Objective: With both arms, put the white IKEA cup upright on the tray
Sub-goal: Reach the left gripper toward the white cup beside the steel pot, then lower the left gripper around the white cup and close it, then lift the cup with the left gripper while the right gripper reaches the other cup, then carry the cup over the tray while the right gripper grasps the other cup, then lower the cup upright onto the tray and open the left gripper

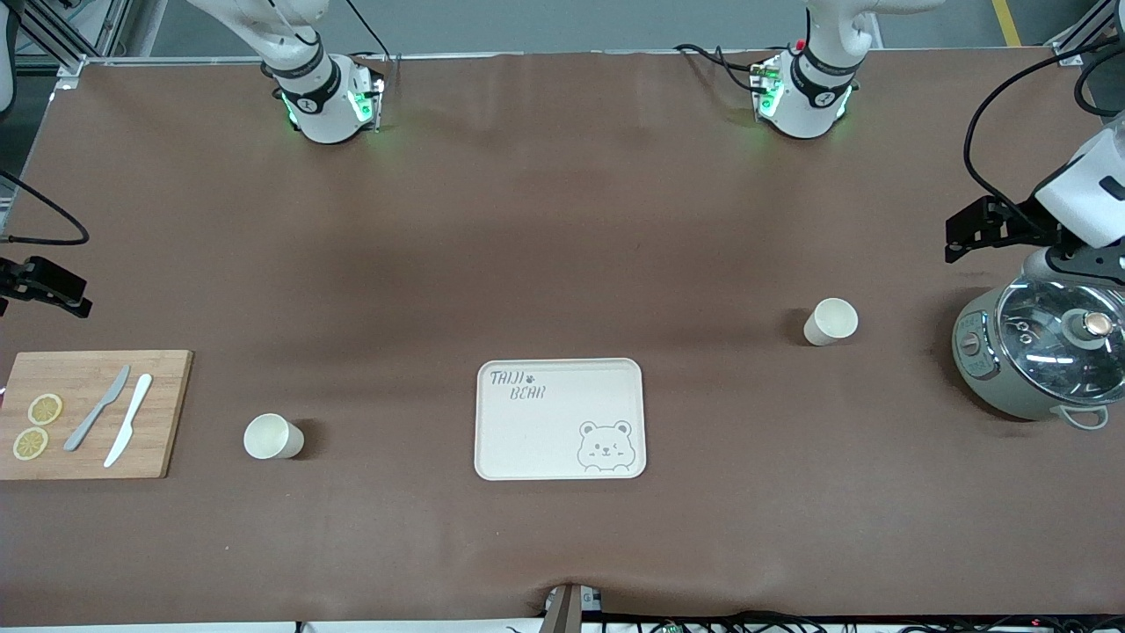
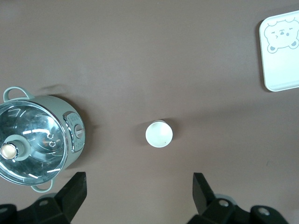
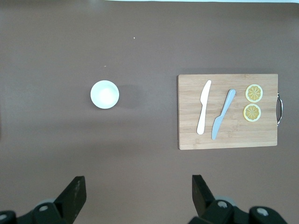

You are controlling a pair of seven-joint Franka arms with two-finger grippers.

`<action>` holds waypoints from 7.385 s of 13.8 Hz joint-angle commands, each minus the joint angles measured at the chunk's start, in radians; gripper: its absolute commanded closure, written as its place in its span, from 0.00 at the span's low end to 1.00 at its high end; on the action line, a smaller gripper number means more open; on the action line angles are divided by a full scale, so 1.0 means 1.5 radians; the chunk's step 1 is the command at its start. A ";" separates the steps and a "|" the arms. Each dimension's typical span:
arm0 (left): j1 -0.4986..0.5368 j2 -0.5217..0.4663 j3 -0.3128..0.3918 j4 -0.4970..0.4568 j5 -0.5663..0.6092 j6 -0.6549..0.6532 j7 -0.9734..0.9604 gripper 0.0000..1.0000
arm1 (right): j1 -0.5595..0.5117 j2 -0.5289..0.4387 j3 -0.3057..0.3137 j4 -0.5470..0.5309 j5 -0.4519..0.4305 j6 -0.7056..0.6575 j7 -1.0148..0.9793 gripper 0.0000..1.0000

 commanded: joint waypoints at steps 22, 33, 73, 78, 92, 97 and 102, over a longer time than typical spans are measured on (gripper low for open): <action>0.039 0.047 -0.008 -0.577 -0.002 0.685 0.041 0.00 | -0.002 0.002 0.000 0.006 0.012 -0.001 -0.004 0.00; 0.056 0.111 -0.008 -0.600 -0.002 0.784 0.078 0.99 | 0.008 0.018 0.002 0.006 0.024 0.015 -0.005 0.00; -0.359 0.500 0.047 0.135 0.015 0.531 -0.653 1.00 | 0.039 0.432 -0.004 0.074 -0.020 0.330 -0.007 0.00; -0.385 0.514 0.046 0.128 0.016 0.526 -0.684 1.00 | 0.040 0.447 -0.002 0.073 -0.017 0.330 -0.006 0.00; -0.413 0.519 0.078 0.132 0.042 0.465 -0.737 0.00 | 0.050 0.459 0.000 0.075 -0.016 0.331 0.001 0.57; -0.416 0.512 0.089 0.133 0.043 0.449 -0.737 0.00 | 0.050 0.459 0.000 0.077 -0.014 0.330 0.002 0.97; -0.420 0.497 0.090 0.132 0.045 0.426 -0.739 0.00 | 0.051 0.456 0.004 0.081 -0.012 0.324 0.014 1.00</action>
